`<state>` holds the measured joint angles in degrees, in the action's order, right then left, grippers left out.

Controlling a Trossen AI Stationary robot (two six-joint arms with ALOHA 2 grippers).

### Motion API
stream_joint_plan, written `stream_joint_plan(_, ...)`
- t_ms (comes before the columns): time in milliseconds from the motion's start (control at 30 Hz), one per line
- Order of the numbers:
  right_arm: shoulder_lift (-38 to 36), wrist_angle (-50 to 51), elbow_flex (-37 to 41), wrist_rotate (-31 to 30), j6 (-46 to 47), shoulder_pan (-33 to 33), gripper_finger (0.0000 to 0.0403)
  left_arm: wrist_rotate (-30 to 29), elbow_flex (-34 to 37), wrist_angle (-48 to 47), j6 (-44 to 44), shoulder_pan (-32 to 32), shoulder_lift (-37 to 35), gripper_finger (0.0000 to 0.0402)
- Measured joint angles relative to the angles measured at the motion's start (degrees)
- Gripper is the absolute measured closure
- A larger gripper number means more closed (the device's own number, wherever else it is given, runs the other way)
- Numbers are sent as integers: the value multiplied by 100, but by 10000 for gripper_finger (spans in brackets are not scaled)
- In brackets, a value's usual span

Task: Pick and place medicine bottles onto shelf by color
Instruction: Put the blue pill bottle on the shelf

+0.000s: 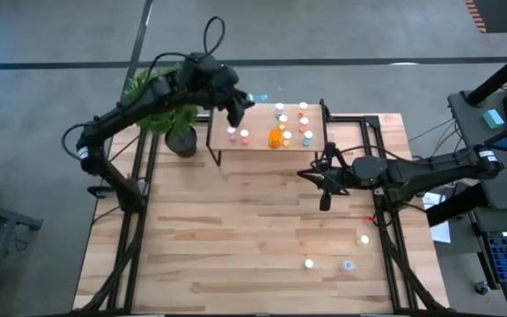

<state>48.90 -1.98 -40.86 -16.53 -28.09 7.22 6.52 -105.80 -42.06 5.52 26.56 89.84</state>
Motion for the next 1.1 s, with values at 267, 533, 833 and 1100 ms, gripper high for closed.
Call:
stream_joint_plan(267, 105, -33, 2, 0, -46, 0, 394, 87, -269, -608, -393, 413, 1002, 293)
stream_joint_plan(533, 116, -24, 2, 0, -110, 0, 394, -90, -1274, -2073, -762, 458, 1687, 303)
stream_joint_plan(833, 116, -24, 2, 0, -99, 0, 394, -118, -2061, -2854, -741, 501, 2259, 304)
stream_joint_plan(1100, 149, 4, 4, 0, -54, 0, 394, -113, -2044, -3014, -583, 462, 2619, 295)
